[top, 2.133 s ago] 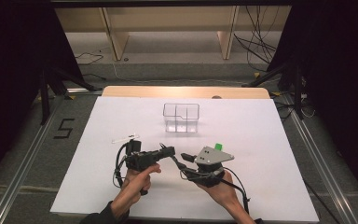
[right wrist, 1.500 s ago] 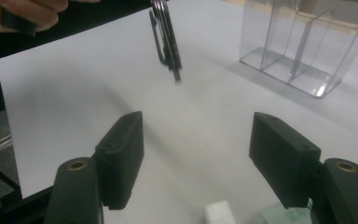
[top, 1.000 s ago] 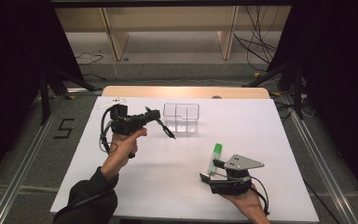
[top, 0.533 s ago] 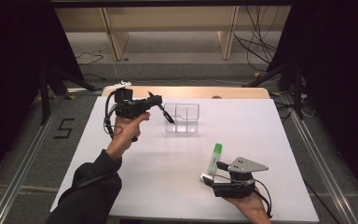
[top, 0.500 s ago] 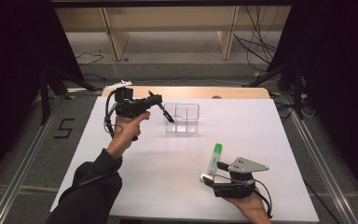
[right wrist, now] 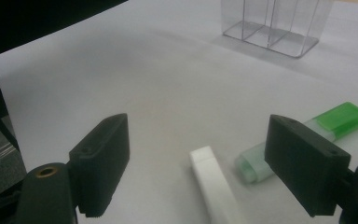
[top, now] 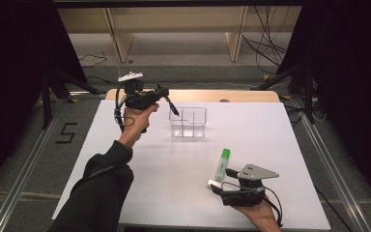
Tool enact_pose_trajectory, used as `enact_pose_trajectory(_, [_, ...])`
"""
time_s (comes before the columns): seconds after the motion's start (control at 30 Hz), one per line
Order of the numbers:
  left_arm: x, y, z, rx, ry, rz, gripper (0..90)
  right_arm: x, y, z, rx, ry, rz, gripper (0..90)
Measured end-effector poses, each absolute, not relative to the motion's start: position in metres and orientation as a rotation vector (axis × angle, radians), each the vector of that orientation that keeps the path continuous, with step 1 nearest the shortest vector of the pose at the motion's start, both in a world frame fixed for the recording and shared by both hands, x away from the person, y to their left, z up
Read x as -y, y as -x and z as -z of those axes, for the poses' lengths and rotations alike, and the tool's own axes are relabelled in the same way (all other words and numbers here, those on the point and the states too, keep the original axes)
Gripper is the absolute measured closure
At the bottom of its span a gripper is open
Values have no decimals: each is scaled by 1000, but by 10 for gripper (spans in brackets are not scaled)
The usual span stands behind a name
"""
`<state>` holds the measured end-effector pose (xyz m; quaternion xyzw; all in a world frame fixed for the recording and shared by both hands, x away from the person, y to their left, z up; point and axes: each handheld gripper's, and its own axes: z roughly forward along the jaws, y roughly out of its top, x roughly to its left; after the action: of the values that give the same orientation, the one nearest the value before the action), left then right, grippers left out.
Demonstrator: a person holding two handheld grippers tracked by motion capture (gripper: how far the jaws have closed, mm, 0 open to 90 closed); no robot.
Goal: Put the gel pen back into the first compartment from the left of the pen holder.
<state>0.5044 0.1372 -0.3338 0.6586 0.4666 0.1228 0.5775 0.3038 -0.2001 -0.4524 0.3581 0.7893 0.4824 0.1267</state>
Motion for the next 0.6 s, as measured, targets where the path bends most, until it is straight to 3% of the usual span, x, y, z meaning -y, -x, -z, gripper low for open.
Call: enact_pose_trajectory(0.6, [-124,-527,345,-1137,-1591,-391,795,200,-303,454,-2298,-1046,-1411,229])
